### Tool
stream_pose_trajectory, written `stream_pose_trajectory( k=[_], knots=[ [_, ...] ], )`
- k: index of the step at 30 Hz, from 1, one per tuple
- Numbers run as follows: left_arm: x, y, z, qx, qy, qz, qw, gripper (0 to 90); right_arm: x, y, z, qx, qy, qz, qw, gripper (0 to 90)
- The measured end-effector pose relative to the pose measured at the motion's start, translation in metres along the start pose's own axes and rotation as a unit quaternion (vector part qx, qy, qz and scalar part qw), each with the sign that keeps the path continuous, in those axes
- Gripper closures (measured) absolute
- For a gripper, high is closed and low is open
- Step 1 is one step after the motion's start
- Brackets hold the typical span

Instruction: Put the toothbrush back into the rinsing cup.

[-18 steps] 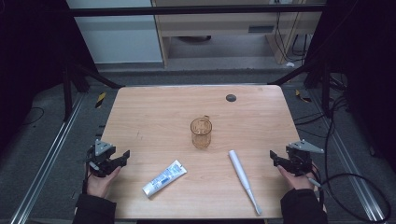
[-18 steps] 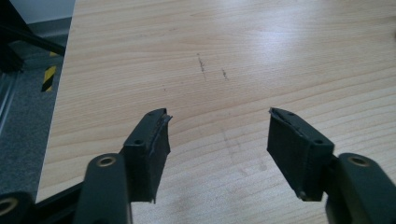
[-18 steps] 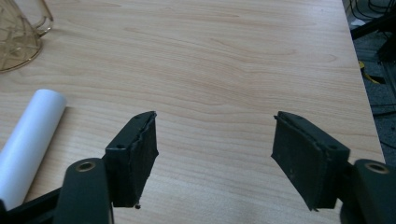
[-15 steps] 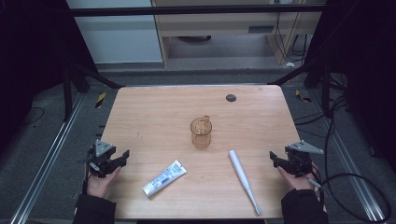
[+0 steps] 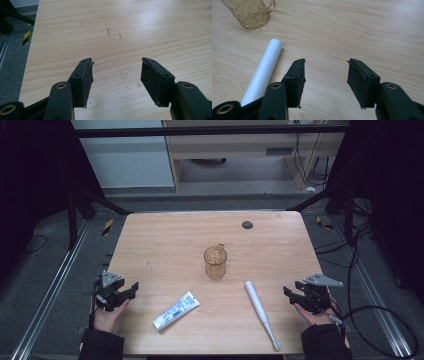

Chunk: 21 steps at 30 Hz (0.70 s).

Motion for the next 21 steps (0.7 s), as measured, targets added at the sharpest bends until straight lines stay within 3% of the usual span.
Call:
stream_pose_trajectory(
  k=[9, 21],
  knots=[
    [-0.006, 0.0, -0.001, -0.005, 0.008, 0.018, 0.9998, 37.8, 0.026, -0.003, -0.004, 0.012, -0.015, -0.041, 0.999, 59.5],
    [-0.01, 0.001, 0.0, 0.005, 0.014, 0.018, 0.9997, 35.5, 0.055, -0.005, 0.003, 0.044, -0.035, -0.089, 0.9944, 74.2]
  ],
)
Point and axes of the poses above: each handheld gripper's, and its own axes: y roughly forward along the jaws, z roughly out of its underside, x roughly to its left, the point moved 4 cm from there along y, roughly forward along the jaws, and after that the axes turned 11 degrees about -x, right-handed, at the moved point
